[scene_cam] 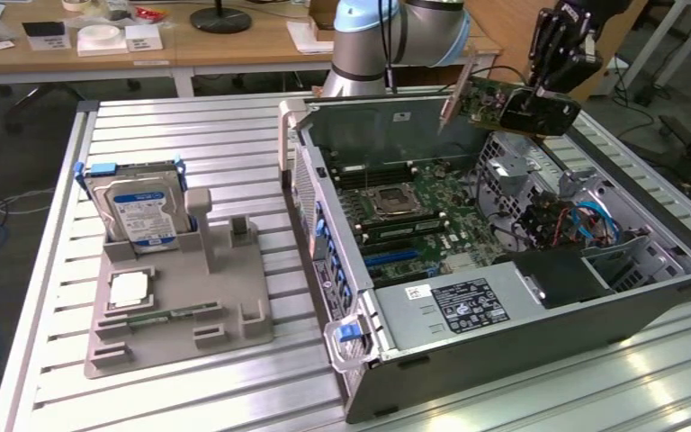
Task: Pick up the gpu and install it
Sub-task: 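Insert the gpu into the slot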
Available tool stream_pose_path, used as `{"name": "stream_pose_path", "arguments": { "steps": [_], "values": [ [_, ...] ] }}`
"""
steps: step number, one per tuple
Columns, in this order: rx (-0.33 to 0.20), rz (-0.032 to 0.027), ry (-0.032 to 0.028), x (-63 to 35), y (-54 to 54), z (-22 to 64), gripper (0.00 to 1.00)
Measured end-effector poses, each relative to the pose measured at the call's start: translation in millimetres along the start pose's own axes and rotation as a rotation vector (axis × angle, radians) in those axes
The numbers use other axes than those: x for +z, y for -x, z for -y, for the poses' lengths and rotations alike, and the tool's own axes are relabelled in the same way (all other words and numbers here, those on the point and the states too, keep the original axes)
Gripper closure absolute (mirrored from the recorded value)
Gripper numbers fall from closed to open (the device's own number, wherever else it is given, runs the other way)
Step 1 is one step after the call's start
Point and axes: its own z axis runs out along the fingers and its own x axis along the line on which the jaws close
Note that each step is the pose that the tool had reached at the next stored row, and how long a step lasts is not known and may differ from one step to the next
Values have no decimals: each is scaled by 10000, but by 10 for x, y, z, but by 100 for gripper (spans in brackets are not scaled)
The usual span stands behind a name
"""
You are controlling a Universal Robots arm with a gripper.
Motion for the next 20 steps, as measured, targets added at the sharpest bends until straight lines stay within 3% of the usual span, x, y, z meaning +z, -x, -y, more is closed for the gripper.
{"name": "stream_pose_path", "arguments": {
  "steps": [16,20],
  "values": [
    [-2306,-59,64,5,1,0,73],
    [-2436,-65,67,5,1,0,73]
  ]
}}
